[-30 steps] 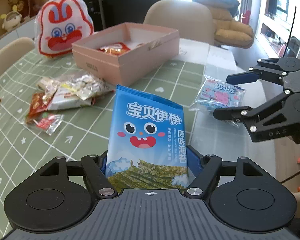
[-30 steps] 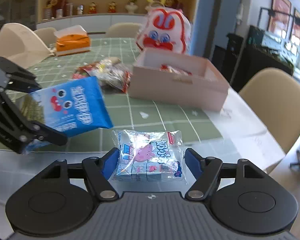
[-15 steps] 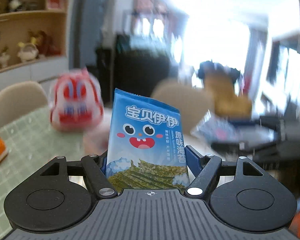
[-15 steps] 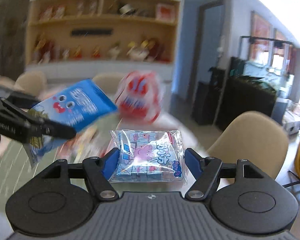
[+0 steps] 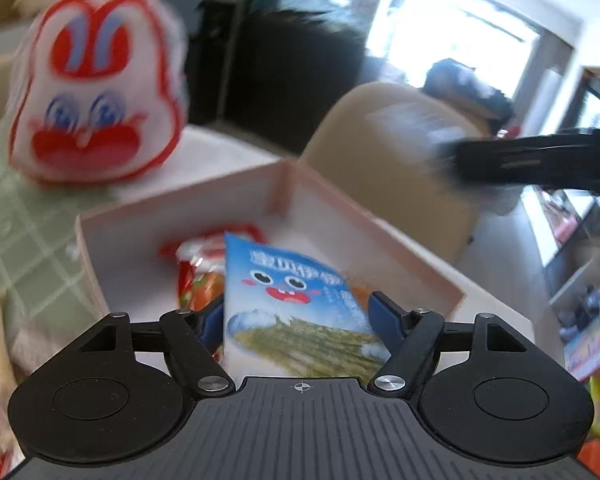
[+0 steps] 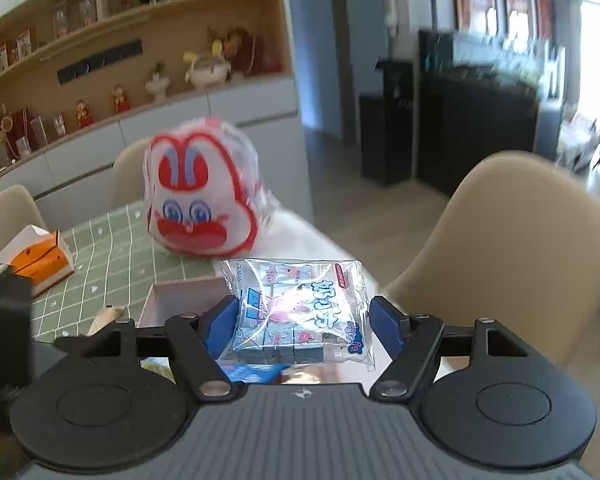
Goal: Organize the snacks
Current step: 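Lift the seaweed pack with the left tool while right carries candy toward the pink box, then open both tools over the pink box to drop the seaweed and candy packs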
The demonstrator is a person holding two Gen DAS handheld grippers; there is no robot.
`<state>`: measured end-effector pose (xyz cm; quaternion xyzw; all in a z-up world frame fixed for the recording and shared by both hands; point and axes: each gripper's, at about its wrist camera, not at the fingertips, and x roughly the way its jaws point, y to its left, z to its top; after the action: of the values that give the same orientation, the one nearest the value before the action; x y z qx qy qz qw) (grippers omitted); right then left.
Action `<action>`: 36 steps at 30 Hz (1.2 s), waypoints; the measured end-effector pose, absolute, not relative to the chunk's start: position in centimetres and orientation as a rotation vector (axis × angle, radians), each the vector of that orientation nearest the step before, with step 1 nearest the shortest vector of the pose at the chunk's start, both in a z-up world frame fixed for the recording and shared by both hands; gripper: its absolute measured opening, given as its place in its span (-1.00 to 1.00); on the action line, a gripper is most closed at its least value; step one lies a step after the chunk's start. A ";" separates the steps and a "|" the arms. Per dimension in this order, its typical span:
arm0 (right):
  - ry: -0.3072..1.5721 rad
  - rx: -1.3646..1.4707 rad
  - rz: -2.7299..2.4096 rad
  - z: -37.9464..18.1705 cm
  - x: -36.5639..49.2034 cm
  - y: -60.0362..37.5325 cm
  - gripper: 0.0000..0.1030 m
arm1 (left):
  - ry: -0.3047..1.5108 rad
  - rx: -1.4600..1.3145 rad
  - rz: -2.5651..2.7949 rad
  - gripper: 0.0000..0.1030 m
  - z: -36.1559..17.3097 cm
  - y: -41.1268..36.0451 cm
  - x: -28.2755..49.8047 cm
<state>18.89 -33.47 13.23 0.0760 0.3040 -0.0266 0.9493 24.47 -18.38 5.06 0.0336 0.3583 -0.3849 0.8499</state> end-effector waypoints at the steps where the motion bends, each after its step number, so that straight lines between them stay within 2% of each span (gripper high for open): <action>1: 0.639 0.166 -0.041 12.4 19.8 -33.3 0.40 | 0.752 0.064 -0.831 0.52 5.3 -18.1 24.4; 9: 0.766 0.269 0.030 8.0 25.4 -31.3 0.47 | 0.712 -0.157 -0.789 0.52 6.1 -12.4 25.8; 13: 0.748 0.322 0.071 8.8 24.8 -31.1 0.51 | 0.652 -0.192 -0.678 0.51 7.3 -8.5 24.4; 18: 0.754 0.198 0.024 10.8 21.9 -29.4 0.52 | 0.650 -0.245 -0.589 0.51 9.5 -3.0 21.5; 22: 0.774 0.153 0.017 11.1 19.6 -26.8 0.52 | 0.634 -0.136 -0.487 0.51 10.2 1.0 19.9; 24: 0.782 0.114 0.026 11.1 18.8 -24.8 0.52 | 0.662 -0.094 -0.420 0.51 10.0 2.2 20.9; 30: 0.777 -0.031 0.085 10.4 18.5 -16.1 0.52 | 0.742 -0.268 -0.407 0.51 8.3 7.3 24.0; 36: 0.809 -0.041 0.146 8.1 21.3 -10.2 0.52 | 0.819 -0.305 -0.393 0.51 5.8 8.3 25.7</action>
<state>21.32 -10.17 8.12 -0.0197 0.3933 0.0707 0.9165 25.65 8.34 5.76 -0.1465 0.3938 -0.1893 0.8875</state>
